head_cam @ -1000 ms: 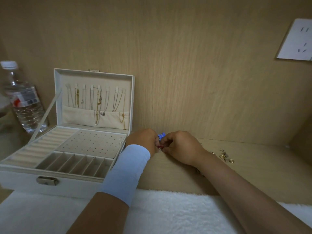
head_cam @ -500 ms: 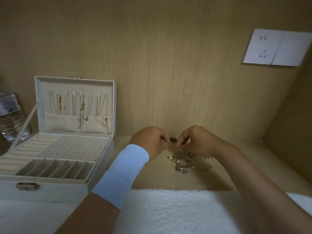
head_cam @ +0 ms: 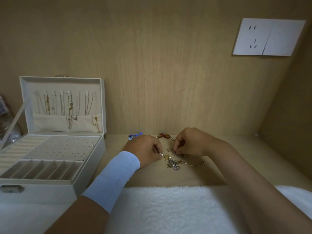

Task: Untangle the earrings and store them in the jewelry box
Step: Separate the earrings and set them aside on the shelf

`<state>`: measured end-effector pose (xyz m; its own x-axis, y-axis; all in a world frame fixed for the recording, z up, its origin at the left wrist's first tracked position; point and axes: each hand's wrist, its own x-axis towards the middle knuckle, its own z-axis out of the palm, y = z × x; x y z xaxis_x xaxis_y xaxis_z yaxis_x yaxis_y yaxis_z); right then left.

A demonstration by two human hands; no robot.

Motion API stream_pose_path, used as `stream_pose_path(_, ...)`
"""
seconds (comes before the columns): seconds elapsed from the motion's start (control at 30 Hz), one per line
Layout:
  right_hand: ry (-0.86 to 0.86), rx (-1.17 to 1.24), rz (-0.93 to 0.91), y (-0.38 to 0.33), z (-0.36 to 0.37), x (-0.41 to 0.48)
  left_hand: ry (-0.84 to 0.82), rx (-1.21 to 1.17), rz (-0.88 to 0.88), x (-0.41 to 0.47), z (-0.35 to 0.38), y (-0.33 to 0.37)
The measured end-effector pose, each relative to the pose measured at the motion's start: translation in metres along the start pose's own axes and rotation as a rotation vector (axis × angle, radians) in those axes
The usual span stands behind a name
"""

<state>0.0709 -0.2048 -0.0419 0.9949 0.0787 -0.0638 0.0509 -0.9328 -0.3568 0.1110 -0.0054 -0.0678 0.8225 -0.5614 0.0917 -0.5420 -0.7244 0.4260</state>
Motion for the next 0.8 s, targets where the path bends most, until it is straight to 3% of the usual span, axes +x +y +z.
stream_pose_path(0.33, 0.062, 0.007, -0.084, -0.024, 0.006, 0.0, 0.058, -0.14, 0.003, 0.003, -0.004, -0.006)
stream_pose_path(0.67, 0.025, -0.086, 0.026, -0.013, 0.002, -0.001, 0.015, -0.244, 0.059, 0.002, -0.021, -0.011)
stream_pose_path(0.8, 0.122, 0.289, -0.055, -0.019, -0.005, -0.002, 0.069, -0.412, 0.075, 0.003, -0.025, -0.008)
